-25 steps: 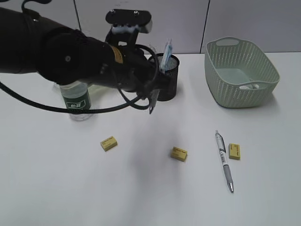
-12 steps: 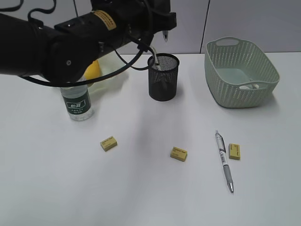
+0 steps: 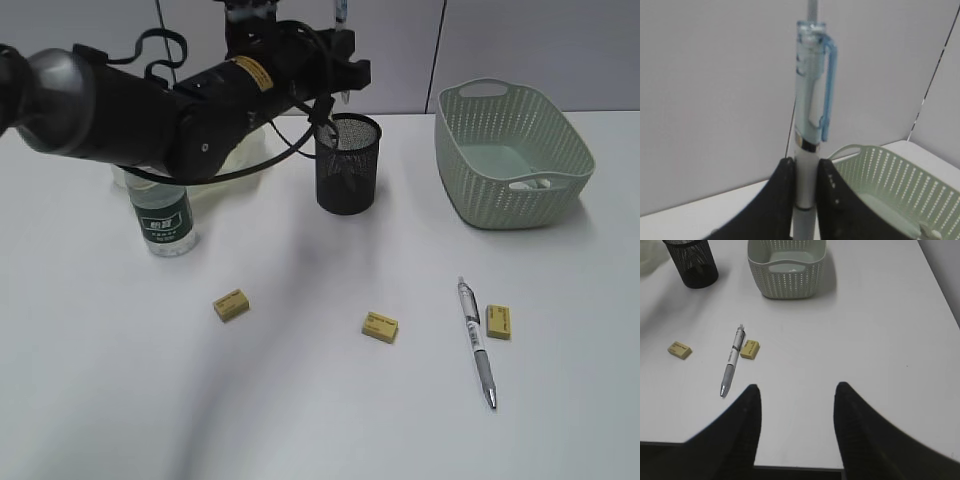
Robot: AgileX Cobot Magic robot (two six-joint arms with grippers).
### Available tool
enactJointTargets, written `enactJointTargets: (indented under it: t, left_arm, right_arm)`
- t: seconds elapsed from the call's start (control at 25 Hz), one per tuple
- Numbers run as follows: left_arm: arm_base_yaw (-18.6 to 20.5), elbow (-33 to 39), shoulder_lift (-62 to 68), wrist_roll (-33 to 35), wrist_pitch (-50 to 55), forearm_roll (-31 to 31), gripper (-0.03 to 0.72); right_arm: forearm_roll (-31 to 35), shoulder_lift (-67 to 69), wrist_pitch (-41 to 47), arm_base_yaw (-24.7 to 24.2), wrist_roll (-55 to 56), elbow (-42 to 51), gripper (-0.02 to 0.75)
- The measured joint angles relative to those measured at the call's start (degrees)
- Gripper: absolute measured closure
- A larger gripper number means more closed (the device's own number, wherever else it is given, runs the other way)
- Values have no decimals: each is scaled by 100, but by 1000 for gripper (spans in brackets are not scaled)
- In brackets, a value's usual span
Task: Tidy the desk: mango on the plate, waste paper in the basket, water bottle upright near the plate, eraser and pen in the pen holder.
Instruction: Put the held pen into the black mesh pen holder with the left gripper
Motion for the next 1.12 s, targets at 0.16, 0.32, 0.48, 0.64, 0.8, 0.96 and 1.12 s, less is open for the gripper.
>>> enactJointTargets:
  t: [0.16, 0.32, 0.48, 0.64, 0.8, 0.96, 1.12]
  left_arm:
    - [6, -184, 386, 0, 69, 117, 589]
    - [6, -289, 670, 0, 67, 300, 589]
    - [6, -306, 845, 0, 55, 294, 589]
    - [6, -306, 980, 0, 29, 282, 589]
    - [6, -306, 1048, 0, 31, 270, 589]
    - [35, -306, 1056, 0, 26, 270, 581]
    - [65, -306, 1056, 0, 26, 270, 555]
  right_arm:
    - [0, 0, 0, 0, 0, 0, 353]
    - [0, 0, 0, 0, 0, 0, 353]
    - [0, 0, 0, 0, 5, 0, 353]
    - [0, 0, 0, 0, 5, 0, 353]
    - [0, 0, 0, 0, 5, 0, 353]
    - [0, 0, 0, 0, 5, 0, 353]
    - [0, 0, 0, 0, 5, 0, 353]
